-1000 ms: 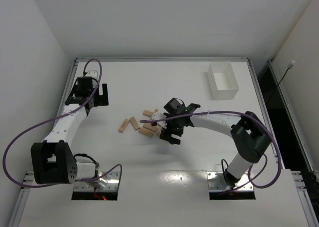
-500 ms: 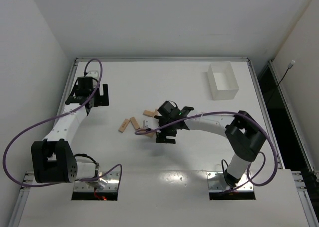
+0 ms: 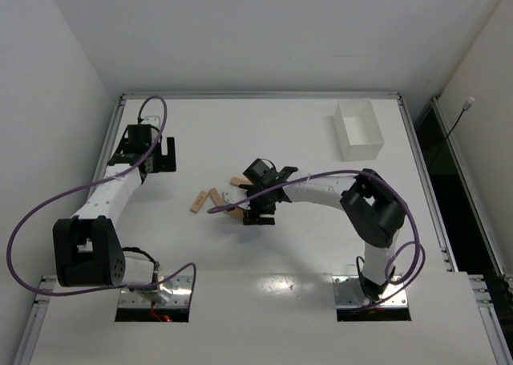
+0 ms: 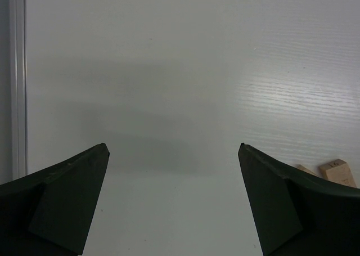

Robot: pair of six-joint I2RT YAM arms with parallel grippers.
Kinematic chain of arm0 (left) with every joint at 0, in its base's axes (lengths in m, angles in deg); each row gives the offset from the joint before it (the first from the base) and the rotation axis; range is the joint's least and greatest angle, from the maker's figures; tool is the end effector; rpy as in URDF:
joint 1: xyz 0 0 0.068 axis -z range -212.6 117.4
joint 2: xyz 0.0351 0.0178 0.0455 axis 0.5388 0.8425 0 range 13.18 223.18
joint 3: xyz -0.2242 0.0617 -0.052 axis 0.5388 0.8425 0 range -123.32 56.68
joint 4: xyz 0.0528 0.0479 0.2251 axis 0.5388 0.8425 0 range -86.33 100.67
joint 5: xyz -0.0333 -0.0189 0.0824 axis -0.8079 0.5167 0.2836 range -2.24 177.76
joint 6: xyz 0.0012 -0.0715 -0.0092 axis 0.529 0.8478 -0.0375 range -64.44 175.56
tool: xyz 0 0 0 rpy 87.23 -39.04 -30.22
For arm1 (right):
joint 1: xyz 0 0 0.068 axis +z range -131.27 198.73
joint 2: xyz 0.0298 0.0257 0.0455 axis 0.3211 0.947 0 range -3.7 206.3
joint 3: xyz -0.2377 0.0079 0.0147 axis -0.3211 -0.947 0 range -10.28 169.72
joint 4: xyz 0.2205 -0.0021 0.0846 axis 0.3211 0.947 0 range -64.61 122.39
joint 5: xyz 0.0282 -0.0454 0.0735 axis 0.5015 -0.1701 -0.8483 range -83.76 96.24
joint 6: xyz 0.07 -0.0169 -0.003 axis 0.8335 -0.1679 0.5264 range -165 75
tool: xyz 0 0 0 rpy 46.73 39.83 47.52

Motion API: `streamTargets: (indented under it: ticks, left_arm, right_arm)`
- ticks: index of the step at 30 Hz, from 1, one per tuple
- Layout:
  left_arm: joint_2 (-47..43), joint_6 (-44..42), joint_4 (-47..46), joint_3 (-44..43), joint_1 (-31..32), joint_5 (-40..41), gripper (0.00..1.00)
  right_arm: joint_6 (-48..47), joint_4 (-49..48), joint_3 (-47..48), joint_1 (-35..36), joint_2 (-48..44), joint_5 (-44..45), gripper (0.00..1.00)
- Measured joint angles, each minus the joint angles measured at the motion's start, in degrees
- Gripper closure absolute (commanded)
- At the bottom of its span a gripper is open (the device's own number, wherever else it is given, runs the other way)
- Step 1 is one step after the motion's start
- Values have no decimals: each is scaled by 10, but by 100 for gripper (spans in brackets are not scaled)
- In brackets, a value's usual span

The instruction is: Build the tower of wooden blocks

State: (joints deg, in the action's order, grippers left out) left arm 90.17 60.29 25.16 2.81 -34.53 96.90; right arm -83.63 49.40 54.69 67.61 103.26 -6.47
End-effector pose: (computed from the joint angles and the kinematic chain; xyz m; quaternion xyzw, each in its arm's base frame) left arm 0.2865 0.0192 0.2121 -0.0841 0.9163 0.0641 0.3862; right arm 0.2152 0.2664 0.1099 -0.6889 0.6863 0.1263 0.1962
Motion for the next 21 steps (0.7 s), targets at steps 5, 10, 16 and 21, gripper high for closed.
streamTargets:
  ticks: [5,10,16,21]
  left_arm:
    - [6,0,-2,0,0,1,1]
    - [12,-1,-2,0,0,2,1]
    - [17,-3,-2,0,0,2,1]
    - [18,-3,-2,-3,0,4,1]
  right_arm:
    - [-7,3,12,0,23,-1,43]
    - [-10,24,40,0,48,-11,52]
    - [-17,54,64,0,64,-15,97]
    - [-19,70,70,0,67,-15,100]
